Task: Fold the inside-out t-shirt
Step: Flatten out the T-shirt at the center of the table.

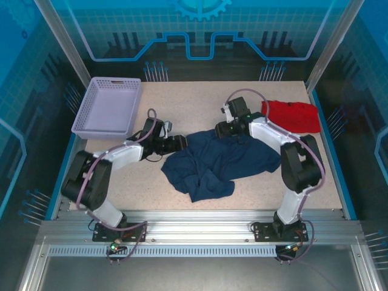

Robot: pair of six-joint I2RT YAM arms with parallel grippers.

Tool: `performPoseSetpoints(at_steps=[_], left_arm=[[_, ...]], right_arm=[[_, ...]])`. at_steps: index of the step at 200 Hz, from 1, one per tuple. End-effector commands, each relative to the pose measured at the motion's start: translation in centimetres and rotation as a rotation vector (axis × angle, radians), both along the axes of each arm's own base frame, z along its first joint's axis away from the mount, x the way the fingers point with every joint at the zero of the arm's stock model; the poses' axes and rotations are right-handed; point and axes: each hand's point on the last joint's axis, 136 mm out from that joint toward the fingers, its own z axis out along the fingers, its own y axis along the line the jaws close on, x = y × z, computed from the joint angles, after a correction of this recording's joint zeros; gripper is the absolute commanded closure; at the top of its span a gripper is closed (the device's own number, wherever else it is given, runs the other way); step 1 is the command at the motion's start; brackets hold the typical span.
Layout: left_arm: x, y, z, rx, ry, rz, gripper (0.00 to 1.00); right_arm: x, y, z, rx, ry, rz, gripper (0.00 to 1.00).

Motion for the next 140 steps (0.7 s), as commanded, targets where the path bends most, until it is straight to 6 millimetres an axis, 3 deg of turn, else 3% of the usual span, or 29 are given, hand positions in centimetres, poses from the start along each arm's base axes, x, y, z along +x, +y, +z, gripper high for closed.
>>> performPoseSetpoints(at_steps=[1, 41, 66, 79, 102, 122, 140], left_arm=[[0.7, -2.1, -0.3, -0.062, 0.043, -0.052, 0.26], [0.7, -4.1, -2.5, -0.043, 0.077, -0.096, 0.28], [0.9, -4.6, -3.9, -0.053, 0.101, -0.094, 0.37], [1.1, -4.7, -4.4, -0.058, 0.104, -0.087, 0.47], [1.7, -5.1, -4.4, -0.077, 0.089, -0.092, 0.68], [2.6, -5.4, -3.3, -0.092, 0.055, -0.098, 0.89], [4.1, -5.0, -0.7, -0.111, -0.013, -0.085, 1.0]], right_arm=[[0.1, -1.0, -2.1, -0.103, 0.094, 0.06, 0.31], [0.3, -0.6, -4.9, -0.146, 0.202, 0.136, 0.26], [0.6, 0.4, -5.9, -0.137, 0.249, 0.167, 0.32], [0.9, 0.7, -6.0, -0.119, 0.256, 0.167, 0.43], [1.8, 1.4, -6.1, -0.085, 0.25, 0.173, 0.76], [3.6, 1.5, -4.4, -0.055, 0.179, 0.158, 1.0], [5.5, 1.4, -0.4, -0.001, 0.056, 0.136, 1.0]])
